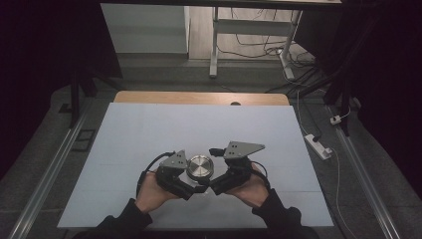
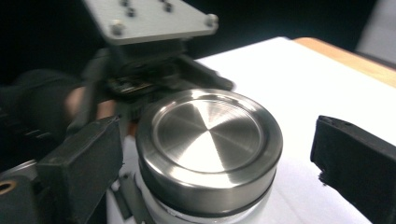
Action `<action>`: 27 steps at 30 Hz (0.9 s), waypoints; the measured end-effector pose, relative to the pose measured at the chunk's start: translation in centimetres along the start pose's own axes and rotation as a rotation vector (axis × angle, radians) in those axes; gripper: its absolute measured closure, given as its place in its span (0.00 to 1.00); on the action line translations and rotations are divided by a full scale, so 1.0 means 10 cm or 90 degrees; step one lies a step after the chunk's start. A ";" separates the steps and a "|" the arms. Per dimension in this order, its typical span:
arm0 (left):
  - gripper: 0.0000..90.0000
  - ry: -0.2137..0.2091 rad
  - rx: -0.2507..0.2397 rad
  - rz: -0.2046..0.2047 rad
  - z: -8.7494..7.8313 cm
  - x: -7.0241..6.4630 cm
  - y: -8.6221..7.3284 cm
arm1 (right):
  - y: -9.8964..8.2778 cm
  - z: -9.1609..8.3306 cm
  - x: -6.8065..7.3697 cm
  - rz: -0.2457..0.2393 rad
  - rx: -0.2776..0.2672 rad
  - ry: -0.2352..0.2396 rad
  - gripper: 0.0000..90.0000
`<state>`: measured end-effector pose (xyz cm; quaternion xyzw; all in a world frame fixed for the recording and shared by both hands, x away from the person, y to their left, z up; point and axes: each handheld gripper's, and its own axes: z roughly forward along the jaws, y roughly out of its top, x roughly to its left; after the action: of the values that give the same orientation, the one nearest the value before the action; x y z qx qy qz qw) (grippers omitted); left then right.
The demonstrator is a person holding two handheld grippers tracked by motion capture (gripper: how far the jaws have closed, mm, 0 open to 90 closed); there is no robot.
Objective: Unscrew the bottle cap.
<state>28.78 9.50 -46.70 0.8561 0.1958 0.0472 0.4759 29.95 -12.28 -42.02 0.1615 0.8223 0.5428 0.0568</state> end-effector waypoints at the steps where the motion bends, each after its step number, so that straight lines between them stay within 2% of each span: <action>1: 0.18 0.018 0.005 -0.001 0.01 -0.02 0.01 | 0.00 0.03 0.03 0.006 0.003 -0.024 0.05; 3: 0.18 0.038 0.011 -0.004 0.05 -0.05 0.01 | -0.02 0.10 0.10 0.014 0.008 -0.073 0.07; 5: 0.18 0.051 0.014 -0.009 0.07 -0.08 0.02 | -0.03 0.12 0.12 0.016 0.009 -0.084 0.07; 7: 0.18 0.060 0.012 -0.011 0.08 -0.10 0.04 | -0.04 0.13 0.15 0.014 0.012 -0.107 0.16; 9: 0.18 0.070 0.010 -0.012 0.07 -0.11 0.04 | -0.04 0.13 0.17 0.015 0.008 -0.106 0.20; 11: 0.18 0.059 0.009 -0.006 0.06 -0.11 0.05 | -0.03 0.11 0.16 0.016 0.006 -0.098 0.21; 12: 0.18 0.048 0.008 -0.003 0.05 -0.10 0.05 | -0.02 0.10 0.14 0.009 0.010 -0.070 0.21; 13: 0.18 0.035 0.008 0.000 0.05 -0.10 0.04 | -0.02 0.10 0.14 0.009 0.010 -0.070 0.21; 14: 0.18 0.023 0.008 0.006 0.04 -0.10 0.04 | -0.01 0.08 0.09 -0.003 0.019 -0.025 0.21; 15: 0.18 0.003 0.010 0.013 0.04 -0.08 0.04 | -0.01 0.06 0.05 -0.009 0.022 0.006 0.21; 16: 0.18 -0.016 0.006 0.017 0.03 -0.08 0.03 | -0.01 0.06 0.05 -0.009 0.022 0.006 0.21; 18: 0.18 -0.047 0.004 0.028 0.03 -0.07 0.03 | -0.01 0.03 -0.03 -0.014 0.020 0.071 0.21; 19: 0.18 -0.061 0.004 0.035 0.03 -0.08 0.04 | -0.03 0.01 -0.10 -0.023 0.016 0.130 0.21; 20: 0.18 -0.076 0.004 0.040 0.03 -0.09 0.04 | -0.03 0.00 -0.12 -0.027 0.014 0.156 0.21; 21: 0.18 -0.085 0.003 0.046 0.04 -0.10 0.04 | -0.03 0.00 -0.12 -0.027 0.014 0.156 0.21; 23: 0.18 -0.110 -0.002 0.050 0.05 -0.12 0.04 | -0.04 -0.01 -0.15 -0.034 0.014 0.197 0.21; 25: 0.18 -0.113 0.001 0.060 0.05 -0.12 0.04 | -0.05 -0.03 -0.16 -0.046 0.005 0.223 0.21; 26: 0.18 -0.108 0.004 0.063 0.05 -0.12 0.05 | -0.05 -0.03 -0.16 -0.042 0.005 0.226 0.21; 27: 0.18 -0.104 -0.003 0.052 0.05 -0.13 0.04 | -0.04 -0.04 -0.15 -0.043 0.012 0.209 0.18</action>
<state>27.87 8.39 -46.48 0.8635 0.1208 -0.0029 0.4897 31.16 -13.22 -42.35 0.0432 0.8304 0.5521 -0.0618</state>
